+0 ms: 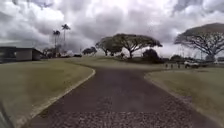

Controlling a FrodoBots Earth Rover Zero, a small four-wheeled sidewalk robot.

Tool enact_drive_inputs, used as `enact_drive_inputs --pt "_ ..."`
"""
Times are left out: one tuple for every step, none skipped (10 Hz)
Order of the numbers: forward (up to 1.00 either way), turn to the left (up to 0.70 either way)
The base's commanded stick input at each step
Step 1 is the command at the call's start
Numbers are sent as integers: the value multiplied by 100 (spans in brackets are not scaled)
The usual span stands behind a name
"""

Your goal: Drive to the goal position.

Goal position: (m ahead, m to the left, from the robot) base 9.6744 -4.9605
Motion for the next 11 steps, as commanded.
enact_drive_inputs --pt "70 -35" --pt "70 -35" --pt "70 -18" --pt "70 -2" --pt "70 0" --pt "70 0" --pt "70 0" --pt "70 0" --pt "70 0" --pt "70 0" --pt "70 0"
